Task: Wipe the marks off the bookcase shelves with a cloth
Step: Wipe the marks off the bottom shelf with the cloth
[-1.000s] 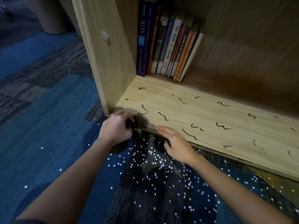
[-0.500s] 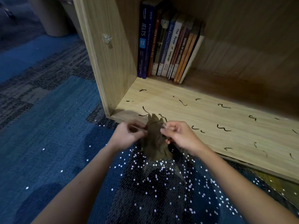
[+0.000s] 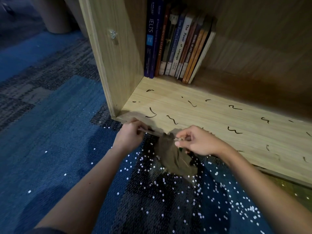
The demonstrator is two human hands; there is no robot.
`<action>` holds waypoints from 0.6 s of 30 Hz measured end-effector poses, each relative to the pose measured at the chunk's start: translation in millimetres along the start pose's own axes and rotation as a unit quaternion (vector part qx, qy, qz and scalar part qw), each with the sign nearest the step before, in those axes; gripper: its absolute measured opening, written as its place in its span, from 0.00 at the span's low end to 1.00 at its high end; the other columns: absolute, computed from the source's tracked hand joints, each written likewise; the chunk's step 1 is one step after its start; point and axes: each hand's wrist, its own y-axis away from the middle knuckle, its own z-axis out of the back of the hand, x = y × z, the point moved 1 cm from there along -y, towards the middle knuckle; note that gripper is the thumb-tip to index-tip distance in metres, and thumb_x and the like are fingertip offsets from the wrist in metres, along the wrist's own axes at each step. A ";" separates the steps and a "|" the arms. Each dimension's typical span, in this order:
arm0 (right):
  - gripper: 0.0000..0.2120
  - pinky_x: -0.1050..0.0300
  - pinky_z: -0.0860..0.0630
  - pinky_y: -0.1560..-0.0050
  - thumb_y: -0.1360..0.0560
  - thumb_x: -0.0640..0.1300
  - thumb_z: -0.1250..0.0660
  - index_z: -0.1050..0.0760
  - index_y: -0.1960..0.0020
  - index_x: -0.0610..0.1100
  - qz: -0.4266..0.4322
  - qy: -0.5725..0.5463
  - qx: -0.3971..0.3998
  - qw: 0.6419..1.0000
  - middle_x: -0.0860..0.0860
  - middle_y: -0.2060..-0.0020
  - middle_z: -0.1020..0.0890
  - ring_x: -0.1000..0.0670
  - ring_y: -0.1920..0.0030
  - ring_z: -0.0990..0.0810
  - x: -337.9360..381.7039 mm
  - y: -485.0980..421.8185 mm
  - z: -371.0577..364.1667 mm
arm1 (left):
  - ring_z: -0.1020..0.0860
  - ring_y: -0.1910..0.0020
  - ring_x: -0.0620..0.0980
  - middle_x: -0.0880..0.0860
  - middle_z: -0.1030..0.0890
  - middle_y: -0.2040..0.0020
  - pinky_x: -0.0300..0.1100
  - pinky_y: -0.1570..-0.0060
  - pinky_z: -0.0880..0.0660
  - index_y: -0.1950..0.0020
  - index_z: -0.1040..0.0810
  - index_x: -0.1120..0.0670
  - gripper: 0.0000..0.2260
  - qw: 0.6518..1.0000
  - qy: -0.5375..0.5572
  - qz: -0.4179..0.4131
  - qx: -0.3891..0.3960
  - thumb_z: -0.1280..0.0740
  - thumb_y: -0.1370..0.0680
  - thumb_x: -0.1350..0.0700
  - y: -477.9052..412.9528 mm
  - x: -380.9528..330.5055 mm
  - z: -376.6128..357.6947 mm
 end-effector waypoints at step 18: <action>0.11 0.51 0.23 0.51 0.23 0.43 0.39 0.21 0.43 0.47 0.048 0.141 -0.311 0.939 0.47 0.54 0.16 0.44 0.52 0.20 17.4 -59.0 8.8 | 0.34 0.33 0.53 0.51 0.29 0.32 0.46 0.31 0.47 0.33 0.29 0.54 0.18 0.984 -0.178 0.002 -0.027 0.38 0.23 0.55 -12.7 17.2 -11.4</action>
